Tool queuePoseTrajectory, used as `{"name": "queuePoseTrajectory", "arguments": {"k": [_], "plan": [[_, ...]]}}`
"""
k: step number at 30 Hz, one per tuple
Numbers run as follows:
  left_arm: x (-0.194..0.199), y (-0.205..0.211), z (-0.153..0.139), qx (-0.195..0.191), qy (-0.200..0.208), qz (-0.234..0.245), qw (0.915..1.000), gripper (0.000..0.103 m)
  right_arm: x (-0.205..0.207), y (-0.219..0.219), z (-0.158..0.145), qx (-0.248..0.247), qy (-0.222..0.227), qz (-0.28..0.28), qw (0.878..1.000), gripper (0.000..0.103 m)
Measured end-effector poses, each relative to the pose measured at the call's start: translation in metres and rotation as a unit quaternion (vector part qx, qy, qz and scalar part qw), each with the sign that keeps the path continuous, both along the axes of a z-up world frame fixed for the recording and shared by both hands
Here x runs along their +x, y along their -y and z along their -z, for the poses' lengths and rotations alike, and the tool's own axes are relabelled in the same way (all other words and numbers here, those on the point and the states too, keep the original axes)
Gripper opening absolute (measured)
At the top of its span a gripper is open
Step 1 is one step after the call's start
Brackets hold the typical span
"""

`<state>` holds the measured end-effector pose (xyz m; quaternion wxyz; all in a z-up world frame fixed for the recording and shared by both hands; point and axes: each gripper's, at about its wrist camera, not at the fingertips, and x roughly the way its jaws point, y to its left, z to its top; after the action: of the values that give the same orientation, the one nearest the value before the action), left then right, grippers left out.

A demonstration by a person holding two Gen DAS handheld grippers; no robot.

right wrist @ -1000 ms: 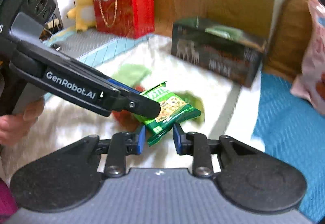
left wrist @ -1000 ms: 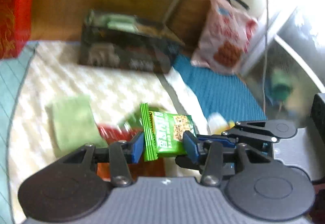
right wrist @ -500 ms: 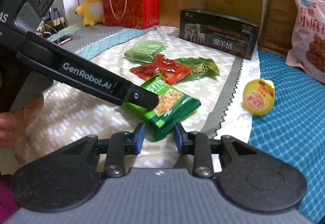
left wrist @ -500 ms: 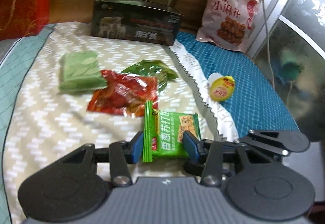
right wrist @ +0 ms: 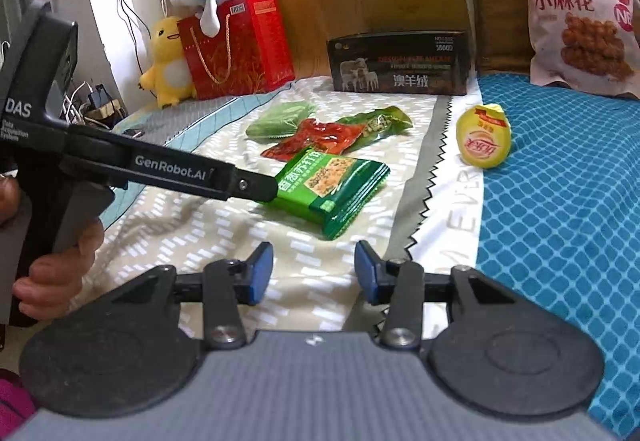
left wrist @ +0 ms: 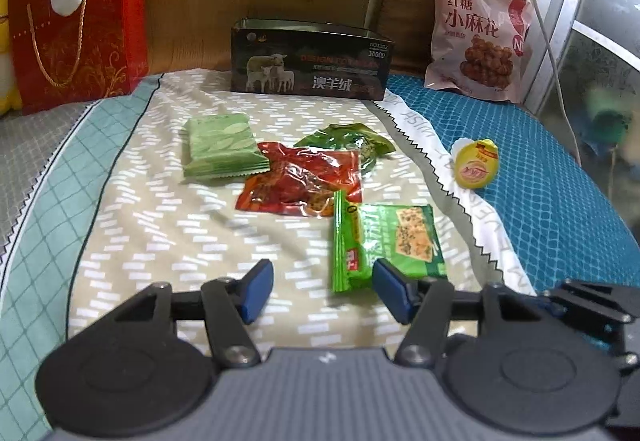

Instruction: Organize snacks

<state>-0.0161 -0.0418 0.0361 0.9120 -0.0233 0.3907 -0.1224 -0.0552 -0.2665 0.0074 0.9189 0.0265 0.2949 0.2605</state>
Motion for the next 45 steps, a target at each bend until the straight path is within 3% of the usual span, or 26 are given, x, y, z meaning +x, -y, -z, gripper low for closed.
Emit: {"name": "queuePoseTrajectory", "arguments": {"k": [8,16,23,26,28,30,32,36,41,45], "plan": [[0.001,-0.011,0.0,0.01,0.008,0.001,0.9999,0.056,-0.001,0.005,-0.003,0.006,0.006,0.019,1.0,0.048],[0.009,-0.045,-0.01,-0.079,-0.012,0.035,0.9962,0.056,0.005,0.0,-0.011,-0.042,0.023,-0.017,0.999,0.048],[0.021,-0.017,-0.004,-0.085,-0.027,0.082,0.9926,0.055,0.024,-0.009,-0.009,-0.068,0.019,-0.047,0.996,0.048],[0.026,-0.007,0.008,-0.083,-0.039,0.096,0.9912,0.052,0.032,-0.014,-0.004,-0.077,0.018,-0.057,0.995,0.048],[0.025,-0.002,0.009,-0.082,-0.032,0.11,0.9901,0.044,0.037,-0.017,-0.001,-0.078,0.023,-0.063,0.995,0.038],[0.028,-0.001,0.009,-0.105,-0.048,0.121,0.9859,0.037,0.04,-0.021,-0.003,-0.09,0.035,-0.06,0.994,0.035],[0.035,-0.003,0.004,-0.112,-0.054,0.115,0.9856,0.037,0.05,-0.015,-0.012,-0.07,0.033,-0.057,0.995,0.034],[0.052,-0.003,-0.028,-0.12,-0.025,0.125,0.9846,0.035,0.083,-0.001,-0.056,-0.04,0.05,-0.054,0.996,0.034],[0.106,0.011,-0.1,-0.094,0.062,0.129,0.9852,0.035,0.16,0.008,-0.122,-0.018,0.074,-0.041,0.996,0.034],[0.181,0.022,-0.128,-0.095,0.083,0.117,0.9851,0.035,0.228,0.008,-0.125,-0.021,0.076,-0.018,0.997,0.034]]}}
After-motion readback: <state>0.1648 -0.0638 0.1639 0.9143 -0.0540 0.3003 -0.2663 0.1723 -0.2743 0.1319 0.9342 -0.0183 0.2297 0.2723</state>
